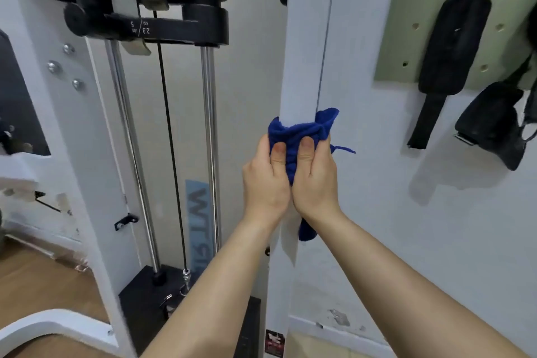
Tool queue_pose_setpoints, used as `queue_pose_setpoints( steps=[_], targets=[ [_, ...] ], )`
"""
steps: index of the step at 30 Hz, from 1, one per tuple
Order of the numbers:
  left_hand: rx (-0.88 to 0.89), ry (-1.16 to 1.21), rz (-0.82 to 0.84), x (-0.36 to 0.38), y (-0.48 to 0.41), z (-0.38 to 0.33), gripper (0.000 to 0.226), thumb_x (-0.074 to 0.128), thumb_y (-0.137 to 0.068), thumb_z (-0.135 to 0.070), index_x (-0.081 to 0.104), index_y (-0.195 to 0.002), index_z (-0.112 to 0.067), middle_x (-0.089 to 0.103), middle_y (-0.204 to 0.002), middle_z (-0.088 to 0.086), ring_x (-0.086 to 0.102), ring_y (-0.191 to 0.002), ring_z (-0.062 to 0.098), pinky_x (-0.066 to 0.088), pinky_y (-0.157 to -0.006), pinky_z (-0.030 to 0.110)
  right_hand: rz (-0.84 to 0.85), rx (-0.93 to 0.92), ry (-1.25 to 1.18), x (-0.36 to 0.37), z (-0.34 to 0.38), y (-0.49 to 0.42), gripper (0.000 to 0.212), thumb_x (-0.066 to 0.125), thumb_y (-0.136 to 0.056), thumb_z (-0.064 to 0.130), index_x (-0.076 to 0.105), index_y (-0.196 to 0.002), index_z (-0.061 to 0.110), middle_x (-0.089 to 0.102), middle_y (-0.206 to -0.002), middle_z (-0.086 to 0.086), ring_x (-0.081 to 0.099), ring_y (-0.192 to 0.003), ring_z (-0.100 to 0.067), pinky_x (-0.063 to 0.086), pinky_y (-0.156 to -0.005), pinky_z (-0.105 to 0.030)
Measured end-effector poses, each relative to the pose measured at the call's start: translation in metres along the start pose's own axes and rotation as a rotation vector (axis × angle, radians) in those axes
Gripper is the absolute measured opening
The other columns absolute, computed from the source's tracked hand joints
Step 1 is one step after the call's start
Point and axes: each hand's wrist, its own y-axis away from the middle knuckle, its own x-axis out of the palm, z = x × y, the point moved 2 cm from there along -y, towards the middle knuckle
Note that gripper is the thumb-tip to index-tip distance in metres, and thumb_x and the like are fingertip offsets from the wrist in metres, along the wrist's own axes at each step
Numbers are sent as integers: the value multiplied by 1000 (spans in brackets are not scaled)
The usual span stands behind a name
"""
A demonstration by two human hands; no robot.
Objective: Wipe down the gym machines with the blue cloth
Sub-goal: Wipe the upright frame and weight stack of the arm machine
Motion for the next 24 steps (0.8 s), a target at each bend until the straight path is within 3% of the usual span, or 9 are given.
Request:
queue_pose_setpoints(
  steps=[5,7,9,12,15,21,24],
  targets=[
    [-45,216,143,-5,-24,-17,40,38,-101,-42,64,-111,-14,73,-103,2,69,-99,19,54,-92,43,54,40,-75,-7,19,-16,20,31,-110,24,47,-121,19,67,-102,14,65,-90,9,47,-80,-13],
    [33,144,143,-7,-42,-32,29,40,-104,-36,64,-107,-19,73,-97,-5,69,-94,12,55,-87,35,44,3,-67,-7,35,-32,17,31,-110,24,46,-119,20,67,-99,12,66,-86,8,48,-75,-12],
    [96,105,129,-8,-47,-31,22,42,-106,-28,63,-106,-20,71,-93,-9,67,-89,6,53,-81,26,27,-20,-41,-4,36,-35,24,31,-110,27,44,-128,19,68,-102,7,67,-89,3,52,-76,-16],
    [107,79,105,-8,-31,-14,22,44,-107,-25,64,-109,-17,72,-93,-8,67,-87,6,53,-77,23,-17,-68,-20,2,20,-20,22,30,-108,32,40,-127,40,68,-105,-1,68,-96,-12,57,-83,-33],
    [77,42,93,-8,-1,10,18,45,-107,-26,63,-106,-22,70,-87,-10,66,-81,4,49,-69,16,-19,-74,19,7,-6,6,23,30,-108,29,35,-123,46,65,-93,4,66,-83,-12,52,-72,-27],
    [-71,-28,156,-17,78,73,20,45,-106,-27,64,-109,-23,70,-86,-7,66,-79,11,53,-74,38,36,123,68,13,-65,86,18,31,-109,19,42,-114,32,63,-89,6,61,-75,0,44,-66,-11],
    [-79,18,161,-18,63,59,21,46,-106,-25,65,-100,-20,70,-85,-6,66,-80,11,54,-77,38,45,164,51,11,-53,79,19,31,-110,22,42,-108,37,67,-97,9,66,-85,0,49,-73,-16]
  ],
)
